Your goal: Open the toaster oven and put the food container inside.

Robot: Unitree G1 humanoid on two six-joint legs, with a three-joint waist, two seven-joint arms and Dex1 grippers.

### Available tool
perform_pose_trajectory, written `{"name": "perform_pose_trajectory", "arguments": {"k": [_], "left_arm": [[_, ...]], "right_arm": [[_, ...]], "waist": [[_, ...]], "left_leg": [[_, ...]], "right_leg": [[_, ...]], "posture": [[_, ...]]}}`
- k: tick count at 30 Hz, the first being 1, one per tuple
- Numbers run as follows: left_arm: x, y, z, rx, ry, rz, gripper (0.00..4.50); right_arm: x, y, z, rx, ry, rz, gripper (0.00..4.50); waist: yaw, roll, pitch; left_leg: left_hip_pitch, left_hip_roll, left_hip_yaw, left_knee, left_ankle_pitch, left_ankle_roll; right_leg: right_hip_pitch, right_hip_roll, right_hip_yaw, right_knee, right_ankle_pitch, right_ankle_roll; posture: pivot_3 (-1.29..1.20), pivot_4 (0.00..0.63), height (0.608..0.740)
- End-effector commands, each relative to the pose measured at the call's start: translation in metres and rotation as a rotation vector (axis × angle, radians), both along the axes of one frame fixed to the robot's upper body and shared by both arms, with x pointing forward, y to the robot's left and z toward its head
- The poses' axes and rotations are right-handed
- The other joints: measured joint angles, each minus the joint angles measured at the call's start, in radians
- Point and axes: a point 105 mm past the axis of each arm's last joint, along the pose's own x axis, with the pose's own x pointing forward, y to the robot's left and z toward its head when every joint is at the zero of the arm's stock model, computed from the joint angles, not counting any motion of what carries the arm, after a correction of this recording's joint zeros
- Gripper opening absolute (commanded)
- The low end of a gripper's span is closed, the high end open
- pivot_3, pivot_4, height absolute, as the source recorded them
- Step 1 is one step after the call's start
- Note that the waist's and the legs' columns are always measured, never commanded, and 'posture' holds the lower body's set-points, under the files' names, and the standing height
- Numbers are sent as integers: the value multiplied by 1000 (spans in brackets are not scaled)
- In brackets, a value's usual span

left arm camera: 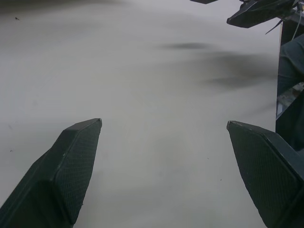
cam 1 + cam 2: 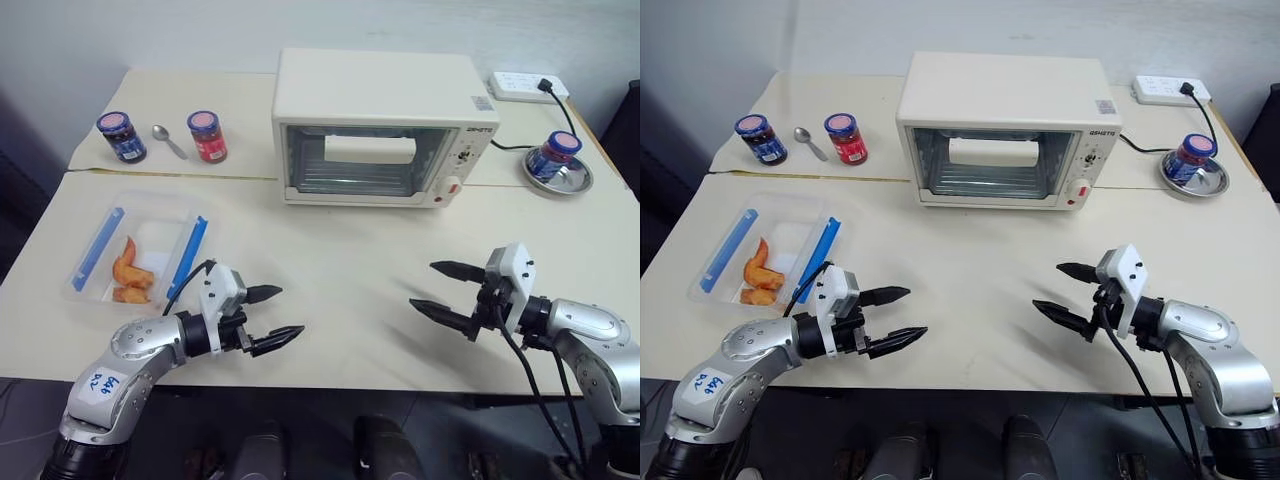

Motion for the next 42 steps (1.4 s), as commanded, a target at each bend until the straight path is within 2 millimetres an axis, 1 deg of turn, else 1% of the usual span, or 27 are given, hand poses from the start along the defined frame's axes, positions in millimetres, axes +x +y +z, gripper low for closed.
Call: {"name": "perform_pose_trajectory", "arguments": {"k": [1, 4, 9, 13, 16, 20, 23, 26, 28, 31, 34, 37, 39, 42], "left_arm": [[0, -6, 8, -13, -43, -21, 4500], [4, -5, 8, -11, -42, -2, 4500], [6, -4, 6, -20, -30, 16, 4500], [7, -5, 7, -41, -13, 9, 4500], [6, -11, 21, -137, 21, -23, 4500], [-3, -19, 39, -222, 31, -79, 4500], [-5, -20, 65, -277, 0, -108, 4500], [-10, -18, 91, -255, -64, -161, 4500], [-10, -12, 108, -217, -113, -181, 4500], [-5, 2, 130, -163, -174, -175, 4500], [1, 13, 143, -124, -206, -163, 4500], [9, 23, 148, -76, -225, -138, 4500], [11, 26, 149, -53, -236, -133, 4500], [13, 28, 151, -32, -251, -130, 4500]], "right_arm": [[-3, 6, 9, 0, -40, 23, 4471], [-3, 8, 7, -10, -37, 20, 4471], [-3, 10, 5, -1, -23, 15, 4471], [-2, 12, 7, 8, -21, 16, 4471], [3, 12, 17, 106, 17, -14, 4471], [7, 15, 31, 163, 8, -2, 4471], [19, 15, 48, 214, -15, -6, 4471], [36, 18, 63, 240, -47, -11, 4471], [50, 20, 71, 234, -82, -19, 4471], [76, 22, 80, 223, -119, -64, 4471], [96, 28, 80, 193, -125, -72, 4471], [112, 35, 84, 196, -149, -74, 4471], [119, 39, 89, 203, -163, -69, 4471], [124, 48, 97, 215, -190, -43, 4471]], "waist": [[1, 0, 0], [2, 0, 0], [1, 0, 0], [1, 0, 0], [1, 0, 0], [0, 0, 0], [0, 0, 0], [-1, 0, 0], [-2, 0, 0], [-4, 0, 0], [-7, 0, 0], [-15, 0, 0], [-18, 0, 0], [-28, 0, 0]], "left_leg": [[0, 0, 0, 0, 0, 0], [0, 0, 0, 1, 0, 0], [0, 0, 0, 1, 0, 0], [0, 0, 0, 1, 0, 0], [0, 0, 0, 1, 0, 0], [0, 0, -1, 2, 0, 0], [0, 0, -1, 2, 0, 0], [-1, 0, -1, 4, 0, 0], [-1, 0, -1, 4, 0, 0], [-1, 0, -1, 3, 0, 0], [-1, 0, 0, 2, 0, 0], [-1, 0, 2, 1, 0, 0], [-2, 0, 3, 1, 0, 0], [-3, 0, 3, 0, 0, 0]], "right_leg": [[0, 0, 0, 0, 0, 0], [0, 0, 0, 0, 0, 0], [0, 0, 0, 0, 0, 0], [0, 0, 0, 0, 0, 0], [0, 0, 0, 0, 0, 0], [0, 0, 0, 1, 0, 0], [0, 0, 0, 1, 0, 0], [0, 0, 0, 1, 0, 0], [0, 1, 0, 1, 0, 0], [0, 1, 0, 1, 0, 0], [-1, 1, 0, 1, 0, 0], [-1, 1, -1, 1, 0, 0], [-2, 1, -2, 0, 0, 0], [-2, 1, -2, 0, 0, 0]], "posture": [[0, 150, 740], [0, 150, 740], [0, 150, 740], [0, 150, 740], [0, 150, 740], [0, 150, 740], [0, 150, 740], [0, 150, 740], [0, 150, 740], [0, 150, 740], [0, 150, 740], [0, 150, 740], [0, 150, 740], [0, 150, 740]]}}
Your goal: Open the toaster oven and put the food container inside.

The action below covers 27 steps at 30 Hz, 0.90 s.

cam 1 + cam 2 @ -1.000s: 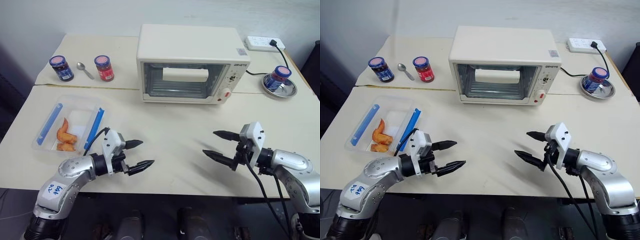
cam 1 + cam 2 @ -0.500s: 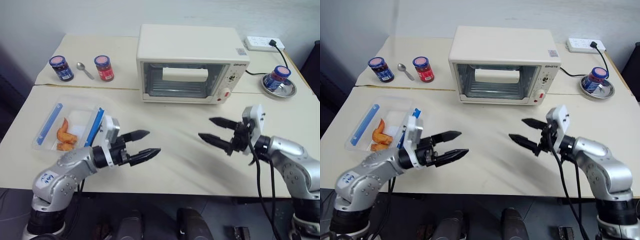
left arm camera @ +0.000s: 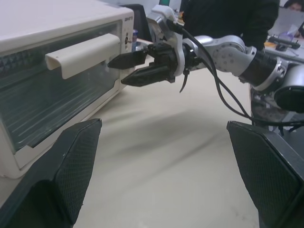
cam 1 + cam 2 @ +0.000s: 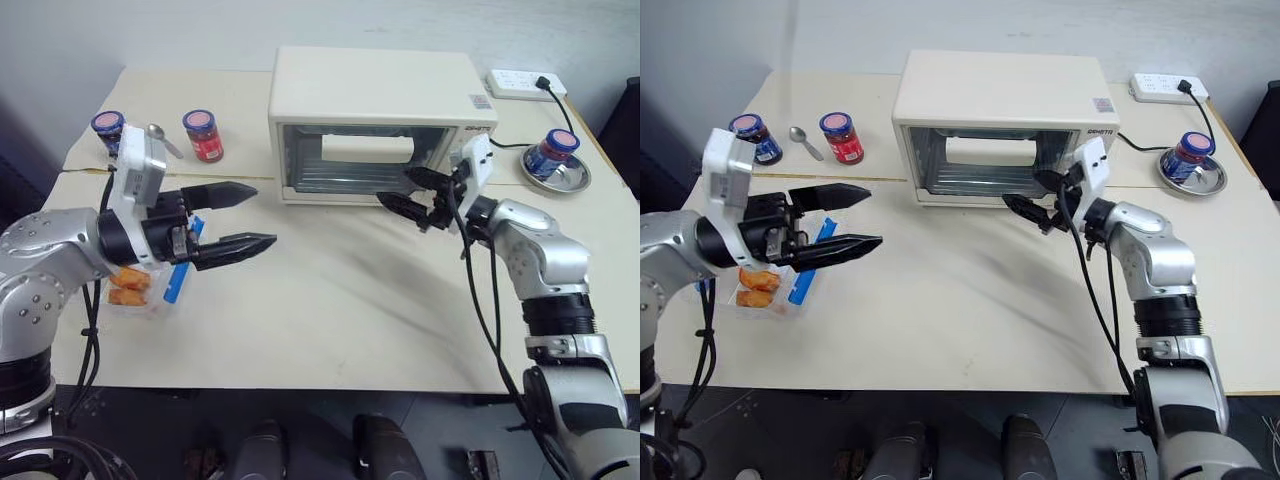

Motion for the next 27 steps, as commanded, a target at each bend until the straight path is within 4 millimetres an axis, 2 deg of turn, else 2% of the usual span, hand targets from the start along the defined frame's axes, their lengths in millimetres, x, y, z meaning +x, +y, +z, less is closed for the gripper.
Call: {"name": "perform_pose_trajectory", "arguments": {"k": [1, 4, 8, 15, 18, 20, 23, 24, 25, 27], "left_arm": [[-1, 0, 11, 28, -71, -4, 4500], [1, 0, 13, 26, -82, 6, 4500], [4, 1, 11, 24, -83, 18, 4500], [13, 3, 12, 6, -98, 41, 4500], [21, 6, 17, -3, -119, 64, 3909], [27, 7, 21, -7, -136, 75, 3350], [43, 10, 33, -3, -192, 109, 2399], [49, 11, 34, 17, -214, 121, 2246], [56, 12, 35, 38, -233, 134, 1840], [68, 14, 37, 55, -254, 153, 1377]], "right_arm": [[2, 7, 24, 21, -88, 31, 4471], [-3, 13, 29, 47, -97, 72, 4471], [-21, 20, 33, 63, -125, 169, 4471], [-47, 27, 27, 41, -111, 266, 4471], [-52, 27, 23, 44, -102, 273, 4500], [-55, 28, 19, 42, -91, 271, 4500], [-60, 29, 7, 35, -75, 264, 4500], [-61, 29, 3, 34, -69, 262, 4500], [-62, 30, 0, 34, -65, 259, 4500], [-64, 31, -4, 35, -61, 255, 4500]], "waist": [[-5, 0, 0], [-10, 0, 0], [-10, 0, 0], [-4, 0, 0], [-4, 0, 0], [-7, 0, 0], [-2, 0, 0], [-2, 0, 0], [-2, 0, 0], [-4, 0, 0]], "left_leg": [[0, 0, 0, 0, 0, 0], [0, 1, -1, 0, 0, 0], [0, 1, -2, -1, 0, -1], [0, 1, -3, -1, 0, -1], [0, 1, -2, -1, 0, -1], [0, 1, -2, -1, 0, -1], [0, 1, -1, -2, 0, -1], [0, 0, 1, -2, 0, -1], [0, 0, 3, -2, 0, -1], [0, 0, 6, -1, 0, -1]], "right_leg": [[0, 0, 0, 0, 0, 0], [-1, 0, 1, 0, 0, 0], [-2, 0, 1, 1, 0, 0], [-2, 0, 1, 1, 0, 0], [-2, 0, 1, 1, 0, 0], [-2, 1, 2, 1, 0, 0], [-2, 1, 0, 1, 0, 0], [-2, 1, 0, 1, 0, 0], [-2, 1, 0, 1, 0, 0], [-2, 1, 1, 1, 0, 0]], "posture": [[0, 150, 740], [0, 150, 740], [0, 150, 740], [0, 150, 740], [0, 150, 740], [0, 150, 740], [0, 150, 740], [0, 150, 740], [0, 150, 740], [0, 150, 740]]}}
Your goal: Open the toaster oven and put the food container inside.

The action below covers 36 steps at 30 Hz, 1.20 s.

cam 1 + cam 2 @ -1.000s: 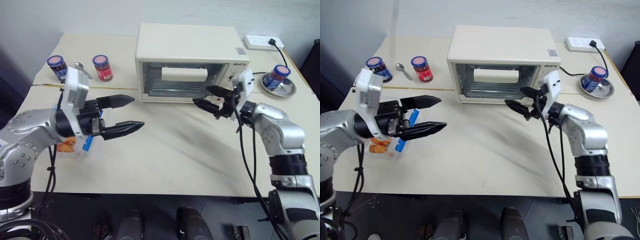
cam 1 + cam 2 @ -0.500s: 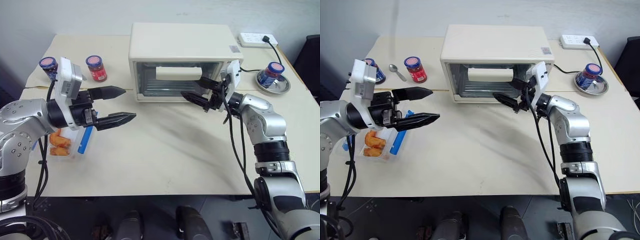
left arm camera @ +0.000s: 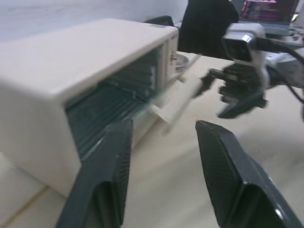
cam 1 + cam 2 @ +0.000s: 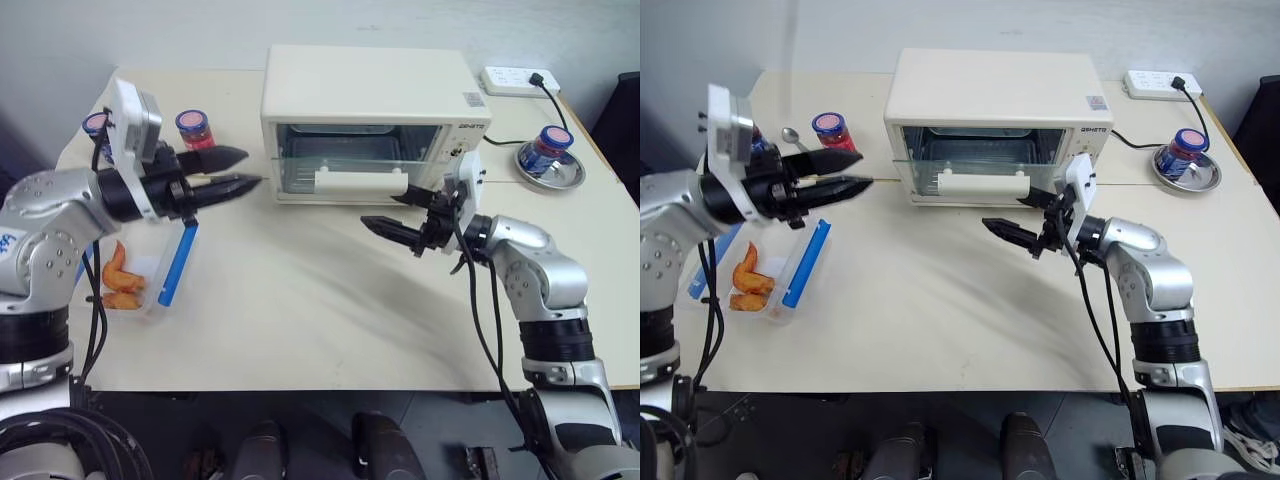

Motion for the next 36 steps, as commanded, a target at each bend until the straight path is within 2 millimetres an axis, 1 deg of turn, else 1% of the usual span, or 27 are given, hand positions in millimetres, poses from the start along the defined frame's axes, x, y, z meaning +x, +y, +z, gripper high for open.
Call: {"name": "perform_pose_trajectory", "arguments": {"k": [1, 2, 4, 5, 7, 10, 14, 18, 22, 24, 27, 29, 31, 34, 36], "left_arm": [[16, 3, 9, 34, -69, 29, 1065], [20, 3, 11, 33, -74, 32, 795], [30, 2, 13, 45, -87, 38, 105], [34, 0, 12, 61, -93, 36, 45], [41, -7, 9, 78, -94, 17, 45], [44, -18, 2, 100, -90, -47, 45], [56, -33, -15, 150, -66, -71, 45], [60, -44, -31, 201, -57, -108, 45], [56, -54, -43, 224, -45, -159, 45], [53, -57, -47, 238, -39, -183, 45], [44, -61, -66, 324, -33, -223, 45], [38, -60, -92, 446, -45, -234, 45], [32, -59, -108, 508, -45, -253, 45], [32, -69, -121, 466, -14, -218, 45], [35, -73, -124, 445, -3, -185, 45]], "right_arm": [[-9, 7, 11, 18, -63, 29, 4500], [-9, 7, 11, 18, -62, 28, 4500], [-10, 8, 10, 22, -62, 24, 4500], [-11, 8, 10, 26, -61, 21, 4500], [-12, 8, 10, 33, -60, 15, 4500], [-14, 8, 9, 37, -61, 7, 4500], [-17, 5, 8, 42, -61, -12, 4500], [-20, 0, 8, 42, -63, -45, 4500], [-23, -28, -3, -29, -51, -169, 4500], [-28, -37, -8, -54, -39, -199, 4500], [-46, -55, -13, -105, -12, -227, 4500], [-69, -64, -11, -142, 13, -206, 4500], [-84, -67, -8, -157, 30, -184, 4500], [-107, -66, 12, -125, 41, -118, 4500], [-113, -63, 22, -105, 34, -91, 4500]], "waist": [[-1, 0, 0], [-1, 0, 0], [-2, 0, 0], [-1, 0, 0], [-1, 0, 0], [-2, 0, 0], [0, 0, 0], [0, 0, 0], [2, 0, 0], [5, 0, 0], [6, 0, 0], [6, 1, 0], [13, 2, 0], [20, 2, 0], [29, 1, 0]], "left_leg": [[0, 0, 1, 0, 0, 0], [0, 0, 1, 0, 0, 0], [0, 1, 1, 1, 0, 0], [0, 1, 1, 1, 0, 0], [0, 0, 1, 0, 0, 0], [0, 0, 1, 0, 0, 0], [0, 0, 1, 0, 0, 0], [0, 0, 1, 0, 0, 0], [-1, 0, 1, 0, 0, 0], [-1, 0, 1, 1, 0, 1], [-1, 0, 1, 3, 0, 1], [0, 0, 1, 3, 0, 1], [2, 0, 1, 1, 0, 1], [0, 0, 2, 3, -1, 1], [0, 1, 1, 7, -1, 2]], "right_leg": [[0, 0, 0, 0, 0, 0], [0, 0, 0, 0, 0, 0], [0, 1, 0, 0, 0, 0], [0, 1, 0, 0, 0, 0], [0, 1, 0, 0, 0, 0], [-1, 0, 0, 0, 0, 0], [-1, 0, -1, 0, 0, 0], [-1, 0, 0, 0, 0, 0], [-1, 0, -1, 0, 0, 0], [0, 0, -1, 0, 0, 0], [0, 0, 0, 0, 0, 1], [1, 0, 0, 1, 0, 1], [2, 0, 0, 1, 0, 1], [1, 0, 1, 0, 1, 1], [3, 0, 0, 1, 1, 1]], "posture": [[0, 150, 740], [0, 150, 740], [0, 150, 740], [0, 150, 740], [0, 150, 740], [0, 150, 740], [0, 150, 740], [0, 150, 740], [0, 150, 740], [0, 150, 740], [0, 150, 740], [0, 150, 740], [0, 150, 740], [0, 150, 740], [0, 150, 740]]}}
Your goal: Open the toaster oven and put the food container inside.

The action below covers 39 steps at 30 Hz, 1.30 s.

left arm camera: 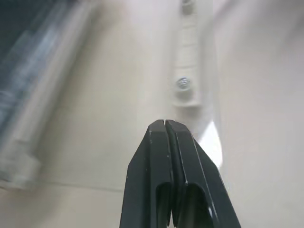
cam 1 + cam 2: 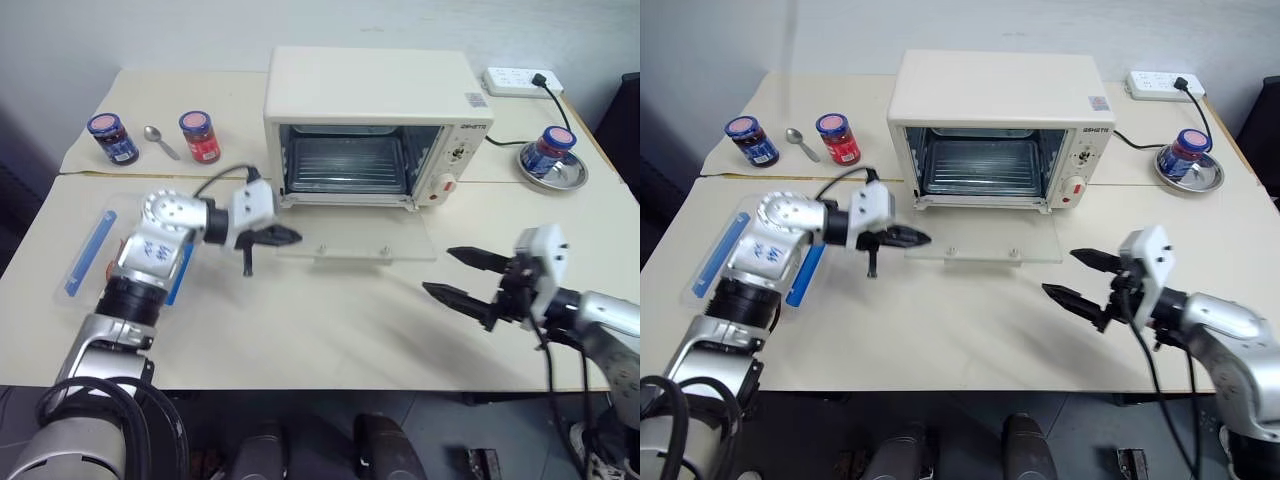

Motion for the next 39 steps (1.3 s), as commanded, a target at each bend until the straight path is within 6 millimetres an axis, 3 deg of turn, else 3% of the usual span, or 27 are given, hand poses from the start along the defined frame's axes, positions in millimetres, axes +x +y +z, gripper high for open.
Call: {"name": "perform_pose_trajectory", "arguments": {"k": [1, 6, 8, 11, 14, 17, 22, 26, 32, 35, 39], "left_arm": [[3, -10, 12, -25, -70, 38, 45], [2, -12, 12, -62, -67, 98, 45], [-4, -9, 23, -135, -54, 142, 45], [-21, -1, 45, -257, -16, 195, 561], [-39, 16, 67, -370, 2, 313, 1465], [-55, 42, 85, -535, 33, 545, 2289], [-82, 77, 74, -782, 143, 931, 3719], [-99, 93, 56, -956, 181, 1132, 3719], [-110, 143, 41, -1144, 173, 1467, 3719], [-120, 160, 29, -1158, 175, 1599, 3719], [-127, 177, 39, -1259, 110, 1679, 3719]], "right_arm": [[-18, 12, 31, 33, -64, 85, 4500], [-17, 19, 49, 55, -93, 127, 4500], [-13, 23, 51, 46, -101, 153, 4500], [-8, 30, 50, 32, -97, 195, 4500], [0, 36, 47, 21, -90, 234, 4500], [15, 41, 41, -23, -68, 242, 4500], [28, 47, 44, 5, -22, 319, 4500], [31, 54, 49, 2, -32, 396, 4500], [37, 64, 50, 5, -36, 462, 4500], [37, 68, 49, 9, -32, 484, 4500], [38, 68, 47, 5, -31, 484, 4500]], "waist": [[4, 0, 0], [10, -1, 0], [10, -1, 0], [2, -1, 0], [0, -1, 0], [-4, -1, 0], [7, -1, 0], [7, -2, 0], [3, -2, 0], [2, -2, 0], [8, -3, 1]], "left_leg": [[0, 0, 0, 1, 0, 0], [0, -1, -1, 1, 0, 1], [0, -1, -1, 0, 0, 2], [-1, 0, -3, 0, 0, 2], [-1, 0, -10, 0, 0, 2], [-1, 0, -9, 0, -1, 2], [-1, -1, -13, 1, 0, 2], [-2, -1, -13, 1, -1, 3], [-1, -1, -13, 1, 0, 1], [-2, -1, -13, 1, 0, 1], [-2, -1, -13, 1, -1, 0]], "right_leg": [[0, 0, 0, 0, 0, 1], [1, 0, 1, -1, 1, 2], [1, 0, 1, -1, 1, 2], [0, -1, 1, -1, 1, 2], [0, -1, 2, 0, 1, 2], [0, -2, 2, 0, 1, 2], [2, -2, 1, 0, 1, 2], [2, -2, 1, -2, 2, 3], [2, -2, 1, -2, 2, 2], [2, -2, 1, -2, 2, 2], [2, -2, 0, -2, 2, 2]], "posture": [[0, 150, 740], [0, 150, 740], [0, 150, 740], [0, 150, 740], [0, 150, 740], [0, 150, 740], [0, 150, 740], [0, 150, 740], [0, 150, 740], [0, 150, 740], [0, 150, 740]]}}
